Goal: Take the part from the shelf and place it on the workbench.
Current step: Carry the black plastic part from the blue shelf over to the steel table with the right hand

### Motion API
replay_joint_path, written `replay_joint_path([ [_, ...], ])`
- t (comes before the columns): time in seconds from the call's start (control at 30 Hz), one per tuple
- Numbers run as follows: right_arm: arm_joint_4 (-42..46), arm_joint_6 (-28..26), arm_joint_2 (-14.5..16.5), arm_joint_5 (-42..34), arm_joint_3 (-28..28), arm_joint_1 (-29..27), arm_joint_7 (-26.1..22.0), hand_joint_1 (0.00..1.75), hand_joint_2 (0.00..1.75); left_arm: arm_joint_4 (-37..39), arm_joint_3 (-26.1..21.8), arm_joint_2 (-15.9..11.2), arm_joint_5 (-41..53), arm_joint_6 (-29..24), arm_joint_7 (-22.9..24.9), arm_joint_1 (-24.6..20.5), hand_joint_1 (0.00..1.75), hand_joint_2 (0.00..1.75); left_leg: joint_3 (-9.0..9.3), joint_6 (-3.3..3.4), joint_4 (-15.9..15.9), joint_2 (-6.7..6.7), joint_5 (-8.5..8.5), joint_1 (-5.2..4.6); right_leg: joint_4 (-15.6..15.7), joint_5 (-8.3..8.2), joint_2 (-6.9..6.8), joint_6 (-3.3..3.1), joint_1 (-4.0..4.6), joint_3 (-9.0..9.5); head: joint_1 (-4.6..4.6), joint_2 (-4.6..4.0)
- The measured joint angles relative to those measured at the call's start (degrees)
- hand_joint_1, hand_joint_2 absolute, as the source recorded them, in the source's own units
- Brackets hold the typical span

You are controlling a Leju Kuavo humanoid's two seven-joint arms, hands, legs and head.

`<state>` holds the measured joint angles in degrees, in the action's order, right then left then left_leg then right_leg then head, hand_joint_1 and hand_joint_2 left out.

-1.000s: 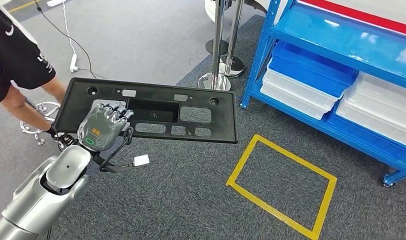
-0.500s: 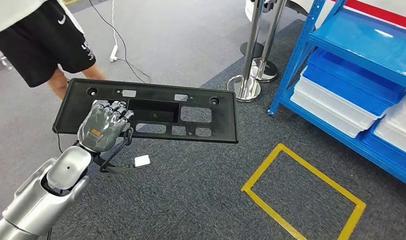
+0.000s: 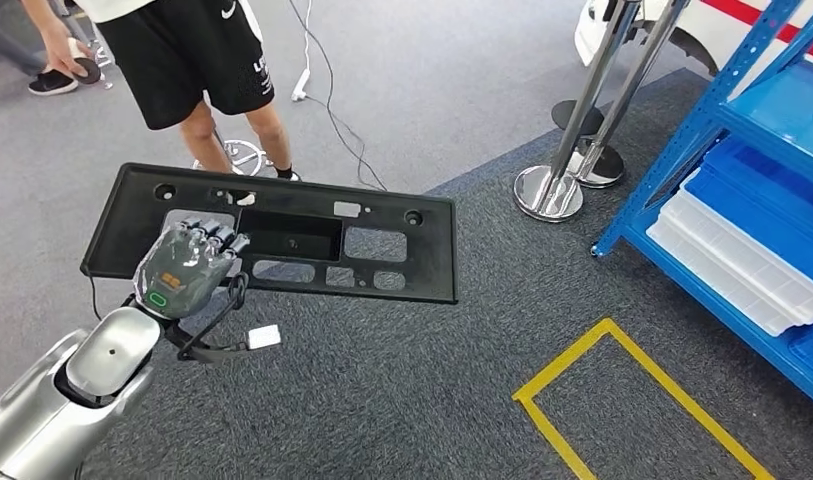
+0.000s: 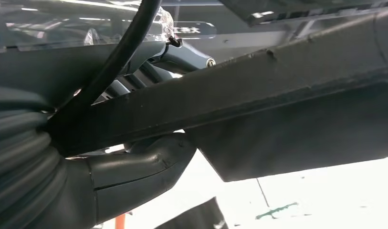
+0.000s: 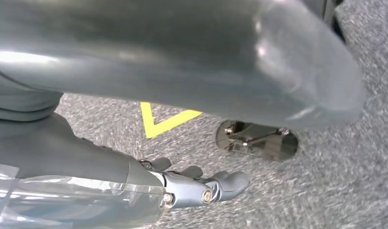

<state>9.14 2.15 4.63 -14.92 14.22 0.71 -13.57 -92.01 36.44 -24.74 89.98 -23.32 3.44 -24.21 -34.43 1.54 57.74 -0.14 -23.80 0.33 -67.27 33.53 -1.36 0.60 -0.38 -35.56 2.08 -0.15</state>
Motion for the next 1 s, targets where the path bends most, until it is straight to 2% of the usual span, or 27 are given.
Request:
replay_joint_path([
  [0.03,0.00,0.01,0.00,0.03,0.02,-0.03,0.02,0.00,0.00,-0.01,0.00,0.13,0.00,0.10,-0.09,-0.20,1.75,1.75,-0.09,0.09,0.03,-0.57,0.06,-0.03,-3.82,1.60,0.76,0.04,-0.01,-1.92,0.00,0.00],
  [0.07,0.00,0.03,0.00,0.09,0.06,-0.05,0.03,0.00,0.00,-0.01,0.00,0.27,0.00,0.20,-0.26,-0.27,1.75,1.75,-0.14,0.11,0.07,-1.21,0.08,-0.05,-6.54,2.29,1.03,0.09,-0.01,-3.36,0.00,0.00],
  [0.1,0.00,0.10,0.00,0.18,0.11,-0.07,0.04,0.00,0.00,-0.01,0.00,0.41,0.00,0.30,-0.53,-0.30,1.75,1.75,-0.18,0.12,0.17,-1.90,0.09,-0.05,-7.42,1.84,1.14,0.10,-0.04,-3.96,0.00,0.00],
  [0.13,0.00,0.18,0.00,0.26,0.16,-0.09,0.05,0.00,0.00,-0.01,-0.02,0.54,0.00,0.40,-0.86,-0.35,1.75,1.75,-0.18,0.09,0.31,-2.63,0.07,-0.04,-6.09,0.30,1.28,0.08,-0.11,-3.49,0.00,0.00],
  [0.17,0.00,0.26,0.00,0.33,0.20,-0.11,0.05,0.00,0.00,-0.01,-0.07,0.67,0.00,0.48,-1.23,-0.46,1.75,1.75,-0.19,0.02,0.48,-3.37,0.02,-0.03,-2.89,-1.93,1.72,0.01,-0.23,-2.11,0.00,0.00],
  [0.2,-0.02,0.32,-0.02,0.41,0.25,-0.17,0.06,0.00,0.00,-0.01,-0.16,0.84,0.00,0.51,-1.62,-0.61,1.75,1.75,-0.29,-0.11,0.69,-4.06,-0.03,-0.01,1.02,-3.96,3.12,-0.09,-0.41,-0.42,0.00,0.00],
  [0.23,-0.04,0.34,-0.03,0.46,0.29,-0.23,0.04,0.00,0.00,-0.01,-0.30,1.00,0.00,0.56,-2.03,-0.84,1.75,1.75,-0.50,-0.34,0.95,-4.75,-0.09,-0.04,4.42,-5.32,4.51,-0.15,-0.61,1.03,0.01,0.00],
  [0.3,-0.08,0.43,-0.06,0.56,0.51,-0.22,0.00,0.00,0.00,0.00,-0.66,1.37,0.00,0.73,-2.90,-1.25,1.75,1.75,-1.05,-1.05,1.20,-6.01,0.01,0.09,7.56,-5.98,6.25,-0.29,-0.63,2.24,0.01,0.00],
  [0.37,-0.08,0.56,-0.03,0.61,0.74,-0.03,-0.03,0.00,0.00,-0.01,-1.00,1.67,-0.01,0.94,-3.55,-1.45,1.75,1.75,-1.39,-1.85,1.06,-7.21,0.28,0.32,7.90,-6.08,5.04,-0.71,-0.51,2.42,0.01,0.00],
  [0.4,-0.08,0.60,-0.03,0.65,0.81,0.05,-0.04,0.00,0.00,-0.01,-1.19,1.79,-0.02,1.05,-3.74,-1.49,1.75,1.75,-1.58,-2.15,1.33,-6.81,0.09,0.31,8.16,-6.22,4.34,-1.05,-0.55,2.60,0.01,0.00],
  [0.47,-0.08,0.63,-0.04,0.76,0.86,0.10,-0.09,0.00,0.00,0.01,-1.62,1.95,-0.02,1.33,-4.01,-1.89,1.75,1.75,-3.09,-2.58,4.61,-3.92,-1.95,0.23,8.69,-6.48,2.83,-1.72,-0.62,2.91,0.02,0.00],
  [0.5,-0.09,0.62,-0.05,0.82,0.90,0.06,-0.10,0.00,0.00,0.01,-1.80,2.06,-0.03,1.43,-4.08,-2.17,1.75,1.75,-4.49,-2.77,7.85,-2.05,-3.71,0.25,8.78,-6.48,2.13,-1.92,-0.47,2.98,0.02,0.00],
  [0.53,-0.09,0.63,-0.05,0.87,0.97,0.00,-0.11,0.00,0.00,0.01,-1.92,2.20,-0.03,1.52,-4.13,-2.42,1.75,1.75,-6.18,-2.97,11.64,-0.95,-5.49,0.33,8.76,-6.42,1.37,-2.08,-0.32,2.99,0.02,0.00],
  [0.57,-0.09,0.63,-0.04,0.92,1.04,-0.05,-0.11,0.00,0.00,0.02,-2.00,2.36,-0.03,1.60,-4.16,-2.54,1.75,1.75,-7.64,-3.14,14.91,-0.46,-6.71,0.42,8.72,-6.35,0.61,-2.17,-0.21,2.99,0.02,0.00],
  [0.6,-0.09,0.63,-0.04,0.95,1.11,-0.07,-0.11,0.00,0.00,0.03,-2.01,2.49,-0.03,1.67,-4.22,-2.56,1.75,1.75,-8.35,-3.26,16.63,-0.27,-6.98,0.48,8.67,-6.26,-0.16,-2.22,-0.14,3.01,0.02,0.00],
  [0.63,-0.09,0.63,-0.04,0.95,1.16,-0.06,-0.11,0.00,0.00,0.04,-2.01,2.58,-0.02,1.75,-4.31,-2.55,1.75,1.75,-8.02,-3.30,16.25,-0.14,-6.22,0.50,8.62,-6.14,-0.91,-2.22,-0.10,3.07,0.02,0.00],
  [0.67,-0.09,0.62,-0.04,0.95,1.19,-0.01,-0.11,0.00,0.00,0.05,-2.02,2.64,-0.02,1.82,-4.40,-2.58,1.75,1.75,-6.53,-3.25,13.61,0.17,-4.58,0.51,8.59,-6.00,-1.60,-2.16,-0.08,3.19,0.02,0.00],
  [0.73,-0.09,0.60,-0.04,0.96,1.21,0.03,-0.11,0.00,0.00,0.05,-2.06,2.77,-0.02,1.90,-4.49,-2.92,1.75,1.75,-2.37,-2.83,5.76,2.55,-1.64,0.10,8.51,-5.62,-2.88,-1.86,0.15,3.50,0.02,0.00],
  [0.77,-0.09,0.59,-0.04,0.97,1.22,0.03,-0.11,0.00,0.00,0.05,-2.09,2.87,-0.02,1.93,-4.50,-3.18,1.75,1.75,-1.00,-2.40,3.02,3.58,-0.92,-0.20,8.47,-5.47,-3.48,-1.65,0.33,3.60,0.01,0.00],
  [0.8,-0.09,0.59,-0.04,0.97,1.23,0.04,-0.11,0.00,0.00,0.05,-2.11,2.97,-0.02,1.96,-4.50,-3.39,1.75,1.75,-0.42,-1.99,1.64,4.22,-0.81,-0.51,8.47,-5.36,-4.06,-1.43,0.51,3.67,0.01,0.00],
  [0.87,-0.08,0.61,-0.04,0.98,1.25,0.17,-0.10,0.00,0.00,0.05,-2.14,3.09,-0.02,1.99,-4.50,-3.55,1.75,1.75,-0.54,-1.21,1.30,3.15,-0.71,-0.72,8.62,-5.25,-5.27,-0.98,0.63,3.85,0.01,0.00],
  [0.9,-0.08,0.62,-0.04,0.98,1.26,0.27,-0.06,0.00,0.00,0.05,-2.15,3.14,-0.02,1.98,-4.50,-3.51,1.75,1.75,-0.50,-0.89,1.03,2.49,-0.55,-0.61,8.50,-5.00,-5.14,-0.68,0.54,3.94,0.01,0.00],
  [0.93,-0.08,0.64,-0.04,0.99,1.27,0.32,-0.03,0.00,0.00,0.05,-2.16,3.20,-0.02,1.96,-4.48,-3.51,1.75,1.75,-0.43,-0.50,0.75,1.86,-0.35,-0.46,7.82,-4.37,-4.18,-0.42,0.41,3.73,0.01,0.00],
  [1.0,-0.08,0.67,-0.05,0.99,1.27,0.27,0.04,0.00,0.00,0.05,-2.16,3.41,-0.01,1.95,-4.25,-3.59,1.75,1.75,-0.32,0.14,0.33,0.76,-0.02,-0.18,3.18,-1.54,-0.99,-0.07,0.13,1.55,0.00,0.00],
])
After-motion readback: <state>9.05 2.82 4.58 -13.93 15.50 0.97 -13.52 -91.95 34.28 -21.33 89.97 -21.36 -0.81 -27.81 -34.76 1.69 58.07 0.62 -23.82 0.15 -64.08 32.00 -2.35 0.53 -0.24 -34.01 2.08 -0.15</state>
